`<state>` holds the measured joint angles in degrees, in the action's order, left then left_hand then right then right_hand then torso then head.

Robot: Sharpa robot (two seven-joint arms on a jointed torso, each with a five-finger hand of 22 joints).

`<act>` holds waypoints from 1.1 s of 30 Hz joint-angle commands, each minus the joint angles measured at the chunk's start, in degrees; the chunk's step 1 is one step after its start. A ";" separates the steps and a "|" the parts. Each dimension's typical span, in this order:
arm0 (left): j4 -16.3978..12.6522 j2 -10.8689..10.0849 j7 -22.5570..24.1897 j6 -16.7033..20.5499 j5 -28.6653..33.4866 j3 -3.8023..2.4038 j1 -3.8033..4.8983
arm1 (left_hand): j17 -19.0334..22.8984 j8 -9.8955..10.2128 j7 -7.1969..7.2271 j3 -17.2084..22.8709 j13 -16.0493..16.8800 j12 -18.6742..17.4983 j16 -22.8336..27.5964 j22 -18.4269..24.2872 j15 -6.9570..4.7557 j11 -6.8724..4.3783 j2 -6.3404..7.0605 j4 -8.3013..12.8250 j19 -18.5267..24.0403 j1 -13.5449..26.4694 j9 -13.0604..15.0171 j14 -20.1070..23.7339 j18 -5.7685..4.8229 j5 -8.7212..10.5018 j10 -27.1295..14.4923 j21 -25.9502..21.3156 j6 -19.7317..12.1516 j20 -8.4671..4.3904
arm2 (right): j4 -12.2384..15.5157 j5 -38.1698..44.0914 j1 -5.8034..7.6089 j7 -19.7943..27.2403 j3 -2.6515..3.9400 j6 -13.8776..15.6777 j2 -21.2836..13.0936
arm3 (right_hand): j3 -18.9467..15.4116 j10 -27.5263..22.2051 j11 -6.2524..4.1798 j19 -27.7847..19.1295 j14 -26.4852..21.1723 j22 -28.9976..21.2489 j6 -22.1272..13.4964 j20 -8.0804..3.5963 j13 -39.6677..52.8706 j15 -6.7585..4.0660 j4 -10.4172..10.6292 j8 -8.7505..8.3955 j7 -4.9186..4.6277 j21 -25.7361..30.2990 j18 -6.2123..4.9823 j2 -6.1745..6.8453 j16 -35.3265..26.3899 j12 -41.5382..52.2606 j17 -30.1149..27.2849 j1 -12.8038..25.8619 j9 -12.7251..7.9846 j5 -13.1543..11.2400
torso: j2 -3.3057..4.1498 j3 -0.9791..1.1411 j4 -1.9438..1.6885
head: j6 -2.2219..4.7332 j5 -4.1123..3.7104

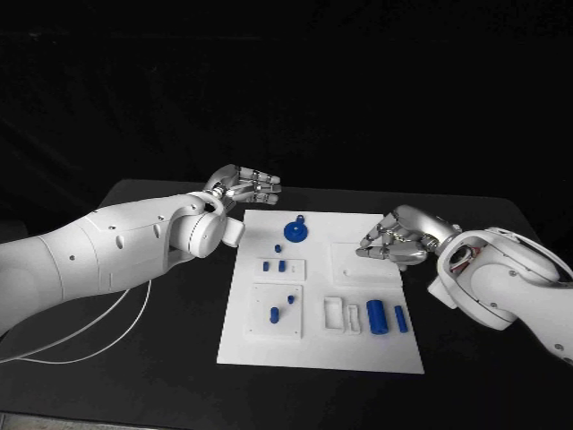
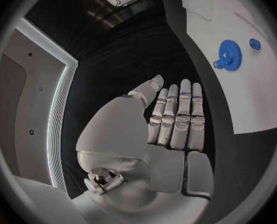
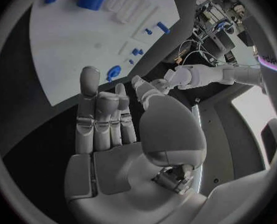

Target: Assemble the parts on the task board

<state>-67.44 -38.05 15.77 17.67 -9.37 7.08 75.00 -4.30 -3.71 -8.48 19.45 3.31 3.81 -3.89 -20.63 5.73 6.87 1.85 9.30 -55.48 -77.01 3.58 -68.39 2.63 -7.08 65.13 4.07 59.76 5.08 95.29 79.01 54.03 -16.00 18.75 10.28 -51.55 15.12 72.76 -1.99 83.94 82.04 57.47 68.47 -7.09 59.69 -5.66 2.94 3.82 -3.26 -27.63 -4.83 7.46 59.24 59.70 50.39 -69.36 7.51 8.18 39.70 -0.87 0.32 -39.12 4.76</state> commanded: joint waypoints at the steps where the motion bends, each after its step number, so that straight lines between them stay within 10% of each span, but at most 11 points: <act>1: -1.14 -0.55 2.14 -1.49 0.02 -0.02 -0.01 | -0.09 -0.21 0.34 0.35 -0.01 -0.28 0.07 0.02 -0.22 -0.21 0.12 -0.06 -0.40 0.75 0.04 -0.92 -0.92 0.27 0.83 0.57 0.07 -0.56 | 0.11 -8.14 0.19 -3.82 0.06 -6.84 -1.82 | -2.44 0.77 0.19 1.92 -0.13 1.18 -0.98 0.40 2.14 0.32 2.48 -0.11 -0.11 -1.31 -0.38 1.02 1.20 0.89 2.41 2.05 0.69 0.72 | -0.01 0.00 0.07 | 0.16 -0.77; 11: -4.27 -2.35 3.06 -1.71 0.03 0.00 -0.13 | -0.30 -0.19 0.73 -2.21 0.00 -0.31 0.11 0.56 -0.42 -0.51 1.49 -2.02 -1.21 2.80 0.05 -1.86 -1.32 -0.88 1.53 0.58 0.14 -0.71 | 0.82 -12.89 0.37 -12.45 -0.03 -11.61 -5.67 | -4.63 3.83 0.02 2.07 0.54 5.56 -1.08 0.46 10.23 0.23 4.67 -0.17 0.19 -5.30 -0.55 -0.80 2.48 4.65 7.67 0.04 2.87 4.98 | -0.28 0.14 0.46 | -0.25 -1.51; 12: -4.49 -2.45 3.18 -1.82 0.07 0.01 -0.15 | -0.32 -0.19 0.78 -3.52 0.01 -0.30 0.12 0.80 -0.34 -0.46 1.69 -2.59 -1.28 3.30 0.06 -1.86 -1.39 1.56 1.54 0.45 0.12 -0.61 | 0.88 -13.54 0.38 -13.46 -0.11 -12.05 -5.89 | -5.01 3.95 0.03 2.14 0.63 5.92 -1.21 0.43 10.50 0.23 4.78 -0.17 0.20 -5.80 -0.49 -0.98 2.70 4.72 8.01 0.66 2.87 5.97 | -0.32 0.13 0.47 | -0.40 -1.66; 16: -5.07 -2.76 3.59 -2.26 0.16 0.02 -0.25 | -0.42 -0.28 0.82 -13.84 0.07 -0.19 0.14 2.93 0.00 -0.33 0.74 -5.19 -1.95 2.63 0.09 -1.46 -1.33 3.97 1.53 -0.12 0.00 -0.27 | 1.24 -15.11 0.38 -17.12 -0.52 -14.13 -6.39 | -6.25 4.12 0.16 2.06 0.69 6.73 -1.74 0.48 11.20 0.31 4.77 -0.18 0.02 -6.17 -0.40 -1.42 2.76 4.32 8.73 2.84 2.87 5.37 | -0.50 0.22 0.60 | -0.69 -2.13; 18: -5.17 -2.85 3.73 -2.63 0.18 0.03 -0.35 | -0.70 -0.40 0.67 -26.56 0.01 -0.28 -0.01 6.88 0.12 -0.25 -3.27 -6.85 -2.73 -1.77 0.04 -1.01 -0.94 4.14 1.35 0.25 -0.60 0.01 | 1.45 -15.87 0.38 -18.56 -1.01 -15.26 -6.50 | -6.89 4.21 0.19 2.03 0.74 7.09 -1.83 0.56 11.52 0.38 4.89 -0.16 -0.01 -6.14 -0.40 -1.72 2.69 4.02 9.04 3.42 2.91 5.04 | -0.60 0.21 0.67 | -0.85 -2.13; 33: -5.17 -2.71 4.04 -3.78 -0.19 0.05 -0.82 | -0.54 -0.25 0.68 -24.90 0.08 -0.23 0.24 10.99 0.73 0.04 -0.92 -8.02 -1.62 1.94 0.06 0.59 -1.51 4.13 1.11 0.19 -1.19 0.47 | 1.97 -16.84 0.38 -23.54 -5.12 -18.76 -4.36 | -8.62 4.31 0.57 2.12 0.99 8.50 -3.35 0.80 12.54 0.61 6.46 -0.18 -0.58 -4.92 -0.59 -1.84 2.00 2.64 9.95 4.77 0.50 3.02 | -1.05 -0.14 0.81 | -1.47 -2.74</act>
<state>-72.41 -40.89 18.66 15.13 -9.39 7.17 74.21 -4.82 -3.95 -7.81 -5.73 3.31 3.81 -3.89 -9.76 6.36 6.89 0.85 1.27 -56.80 -75.29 3.58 -68.15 1.73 -3.27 66.50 4.14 59.09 5.41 97.28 62.46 54.43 -37.09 13.72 -5.87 -56.09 6.63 76.90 -1.54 84.03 82.70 65.85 65.22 -6.53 72.14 -5.02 9.12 3.82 -3.80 -32.73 -4.83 5.61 61.50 62.54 60.23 -64.99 8.17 11.31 38.67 -0.94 1.18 -40.55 2.09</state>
